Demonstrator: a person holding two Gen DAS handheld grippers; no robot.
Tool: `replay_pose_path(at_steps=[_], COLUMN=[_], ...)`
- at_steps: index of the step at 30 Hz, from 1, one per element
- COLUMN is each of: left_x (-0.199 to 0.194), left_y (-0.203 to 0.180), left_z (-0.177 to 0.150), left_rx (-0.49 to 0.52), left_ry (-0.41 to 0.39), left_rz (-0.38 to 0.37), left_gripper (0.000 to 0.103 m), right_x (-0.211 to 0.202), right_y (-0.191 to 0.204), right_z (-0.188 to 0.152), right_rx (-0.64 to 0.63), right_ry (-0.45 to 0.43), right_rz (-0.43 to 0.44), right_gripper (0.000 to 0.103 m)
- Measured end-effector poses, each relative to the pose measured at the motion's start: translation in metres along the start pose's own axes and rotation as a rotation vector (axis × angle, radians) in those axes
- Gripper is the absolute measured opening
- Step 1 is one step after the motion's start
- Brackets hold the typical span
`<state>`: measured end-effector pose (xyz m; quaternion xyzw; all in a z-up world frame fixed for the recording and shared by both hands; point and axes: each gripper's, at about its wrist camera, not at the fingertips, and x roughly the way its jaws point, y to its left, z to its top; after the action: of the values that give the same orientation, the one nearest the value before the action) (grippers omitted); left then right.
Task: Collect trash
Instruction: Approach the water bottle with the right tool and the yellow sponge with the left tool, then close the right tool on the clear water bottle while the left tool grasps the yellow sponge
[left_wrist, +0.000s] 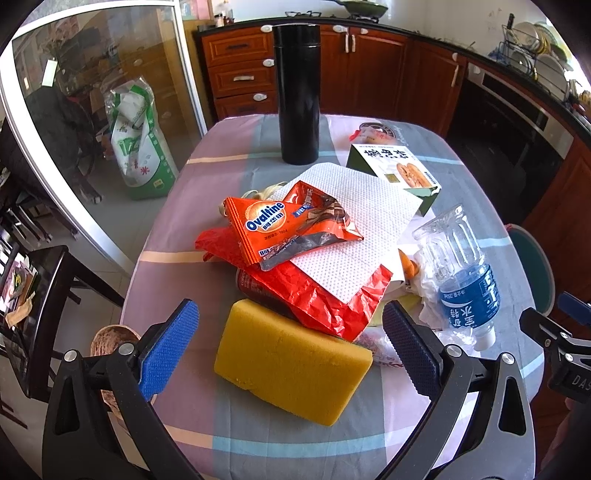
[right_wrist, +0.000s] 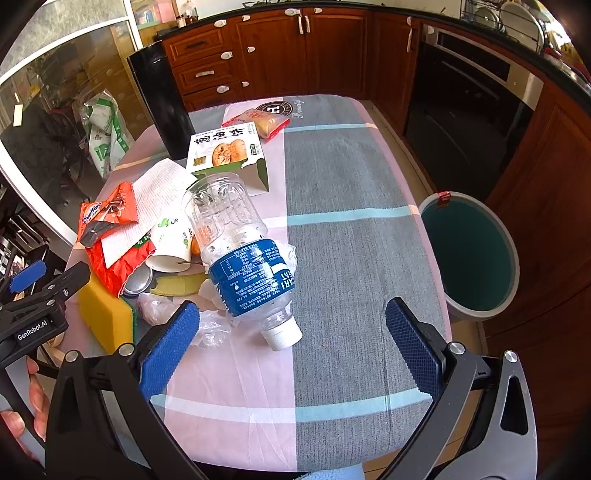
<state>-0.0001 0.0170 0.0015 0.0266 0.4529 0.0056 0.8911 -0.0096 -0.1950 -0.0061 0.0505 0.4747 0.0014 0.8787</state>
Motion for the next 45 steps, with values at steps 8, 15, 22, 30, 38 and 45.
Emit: replay_pose_path(at_steps=[8,15,22,30,38,45], left_x=[-0.001,0.016,0.029,0.038,0.054,0.053], left_y=[0.001,0.018,0.040,0.046,0.024,0.018], left_z=[-0.001,-0.007,-0.018,-0.020,-0.014,-0.026], left_rx=[-0.003,-0.059,-0.105,-0.182,-0.206,-0.196], left_ry=[0.002,0.088,0.163,0.251,0.272,0.264], left_rz=[-0.001,-0.011,0.008,-0.081,-0.064,-0.065], left_gripper=[0.100,0.100,0.100,0.100,0.100,0.100], right_x=[0.001,0.011,0.038,0.086,0.096,0.087], right_y=[0.000,0.007,0.016,0.029,0.023,0.006], right_z=[0.000,0.007,0.029,0.044,0.035,0.023], right_rx=[-0.001,-0.038,-0.093,-0.136,-0.088,-0.049], right_ry=[0.002,0.015,0.030,0.101,0.141,0.155], right_rz=[-0.002,0.006,0.032,0.101,0.193,0.175], right_gripper=[0.097,0.097,0.097,0.096,0.070,0.070])
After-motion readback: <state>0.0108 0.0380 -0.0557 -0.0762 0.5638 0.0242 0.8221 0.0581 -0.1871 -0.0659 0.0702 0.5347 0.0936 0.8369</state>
